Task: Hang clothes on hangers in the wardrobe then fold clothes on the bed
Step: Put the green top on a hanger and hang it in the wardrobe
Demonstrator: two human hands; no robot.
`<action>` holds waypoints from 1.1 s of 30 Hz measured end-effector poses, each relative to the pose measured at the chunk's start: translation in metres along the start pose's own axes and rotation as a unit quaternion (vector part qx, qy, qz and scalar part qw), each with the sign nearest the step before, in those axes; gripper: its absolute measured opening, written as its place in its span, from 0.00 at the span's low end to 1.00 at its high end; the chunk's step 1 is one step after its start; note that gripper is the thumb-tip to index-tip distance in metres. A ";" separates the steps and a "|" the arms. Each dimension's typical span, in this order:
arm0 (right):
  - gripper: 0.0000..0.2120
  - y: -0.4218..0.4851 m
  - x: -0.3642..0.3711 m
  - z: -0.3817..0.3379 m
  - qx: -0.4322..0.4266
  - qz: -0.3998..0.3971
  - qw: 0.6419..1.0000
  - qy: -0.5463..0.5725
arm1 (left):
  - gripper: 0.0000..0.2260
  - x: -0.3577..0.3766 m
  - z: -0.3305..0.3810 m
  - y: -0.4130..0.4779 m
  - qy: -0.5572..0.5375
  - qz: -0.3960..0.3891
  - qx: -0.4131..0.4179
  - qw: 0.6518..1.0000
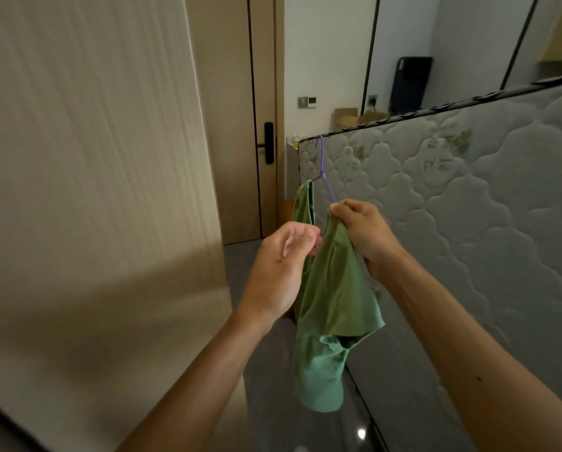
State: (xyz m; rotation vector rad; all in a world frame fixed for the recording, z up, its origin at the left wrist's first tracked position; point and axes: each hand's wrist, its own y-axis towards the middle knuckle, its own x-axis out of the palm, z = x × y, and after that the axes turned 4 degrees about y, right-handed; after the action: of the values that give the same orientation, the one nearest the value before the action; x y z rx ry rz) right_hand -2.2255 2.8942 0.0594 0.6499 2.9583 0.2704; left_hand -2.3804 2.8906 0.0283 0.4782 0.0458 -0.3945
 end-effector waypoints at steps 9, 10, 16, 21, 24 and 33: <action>0.12 0.175 0.025 0.041 -0.032 -0.130 0.991 0.006 | 0.13 0.030 -0.076 0.128 -0.040 0.145 -0.004 0.989; 0.12 0.194 0.027 0.046 -0.028 -0.150 0.988 0.015 | 0.12 0.031 -0.086 0.142 -0.049 0.167 -0.010 0.985; 0.11 0.318 0.049 0.053 -0.010 -0.297 0.953 0.048 | 0.13 0.013 -0.127 0.229 -0.023 0.344 -0.034 0.938; 0.15 0.394 0.089 0.052 -0.031 -0.407 0.910 0.064 | 0.10 -0.019 -0.139 0.274 0.032 0.444 -0.052 0.894; 0.15 0.420 0.118 0.053 -0.035 -0.459 0.884 0.079 | 0.09 -0.045 -0.136 0.285 0.081 0.480 -0.056 0.872; 0.12 0.462 0.230 0.043 -0.048 -0.568 0.814 0.110 | 0.12 -0.122 -0.125 0.319 0.157 0.552 -0.050 0.818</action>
State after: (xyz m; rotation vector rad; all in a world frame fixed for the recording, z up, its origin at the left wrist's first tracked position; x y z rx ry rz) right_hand -2.2399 3.4107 0.0934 -1.2315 2.8800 0.3582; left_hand -2.3652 3.2513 0.0738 0.3891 0.0999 0.8392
